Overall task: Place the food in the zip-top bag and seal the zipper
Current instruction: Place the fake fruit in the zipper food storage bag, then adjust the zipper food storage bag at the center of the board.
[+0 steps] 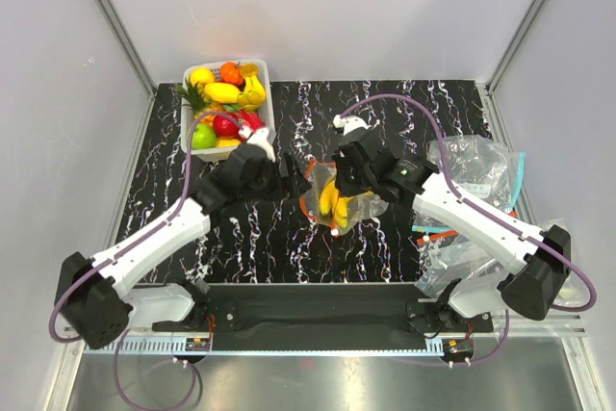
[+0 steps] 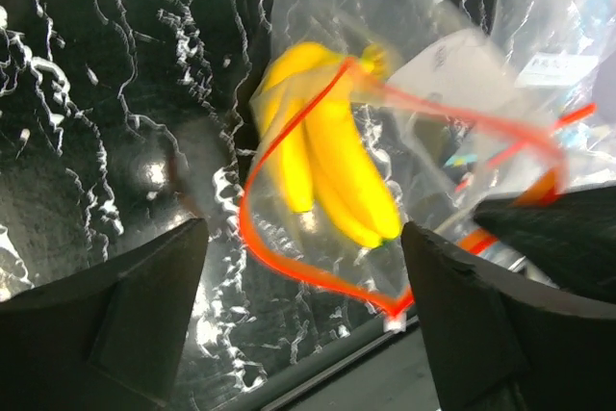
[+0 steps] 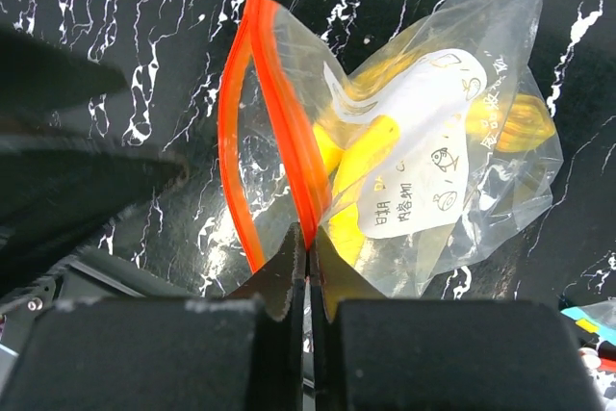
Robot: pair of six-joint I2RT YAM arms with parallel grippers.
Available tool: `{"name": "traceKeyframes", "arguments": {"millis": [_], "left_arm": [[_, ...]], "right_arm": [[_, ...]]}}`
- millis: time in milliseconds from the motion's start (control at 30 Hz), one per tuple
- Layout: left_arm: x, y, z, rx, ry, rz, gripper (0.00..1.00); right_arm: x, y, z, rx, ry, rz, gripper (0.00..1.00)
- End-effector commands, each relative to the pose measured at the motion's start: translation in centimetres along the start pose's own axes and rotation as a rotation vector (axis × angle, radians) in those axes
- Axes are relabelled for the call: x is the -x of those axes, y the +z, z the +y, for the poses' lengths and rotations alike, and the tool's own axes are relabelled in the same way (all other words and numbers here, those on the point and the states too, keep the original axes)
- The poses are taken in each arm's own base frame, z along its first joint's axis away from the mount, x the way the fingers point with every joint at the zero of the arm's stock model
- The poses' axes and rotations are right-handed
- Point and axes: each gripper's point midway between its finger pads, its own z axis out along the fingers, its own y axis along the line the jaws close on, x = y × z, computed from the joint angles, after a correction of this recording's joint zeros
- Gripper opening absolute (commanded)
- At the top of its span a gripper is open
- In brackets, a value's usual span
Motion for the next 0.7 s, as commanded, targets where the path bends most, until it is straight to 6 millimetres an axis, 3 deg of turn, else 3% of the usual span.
{"name": "traceKeyframes", "arguments": {"millis": [0, 100, 233, 333, 467, 600, 667], "left_arm": [[-0.1, -0.2, -0.4, -0.116, 0.007, -0.107, 0.89], [-1.0, 0.3, 0.3, -0.119, -0.012, -0.115, 0.88], [-2.3, 2.3, 0.4, -0.125, -0.018, -0.058, 0.85], [-2.8, 3.4, 0.2, -0.149, -0.030, -0.035, 0.77], [-2.8, 4.4, -0.2, -0.159, -0.032, -0.025, 0.60], [-3.3, 5.0, 1.4, -0.087, -0.045, -0.023, 0.45], [-3.4, 4.8, 1.9, -0.074, -0.048, -0.034, 0.32]], "right_arm": [[2.9, -1.7, -0.3, -0.006, 0.045, -0.112, 0.00], [2.8, -1.7, -0.4, -0.002, 0.049, -0.113, 0.00], [2.8, -1.8, -0.4, 0.002, 0.051, -0.115, 0.00], [2.7, -1.8, -0.5, -0.001, 0.055, -0.115, 0.00], [2.5, -1.9, -0.5, 0.002, 0.055, -0.110, 0.00], [2.3, -2.1, -0.7, -0.004, 0.057, -0.111, 0.00], [2.2, -2.3, -1.0, -0.014, 0.056, -0.115, 0.00]]}}
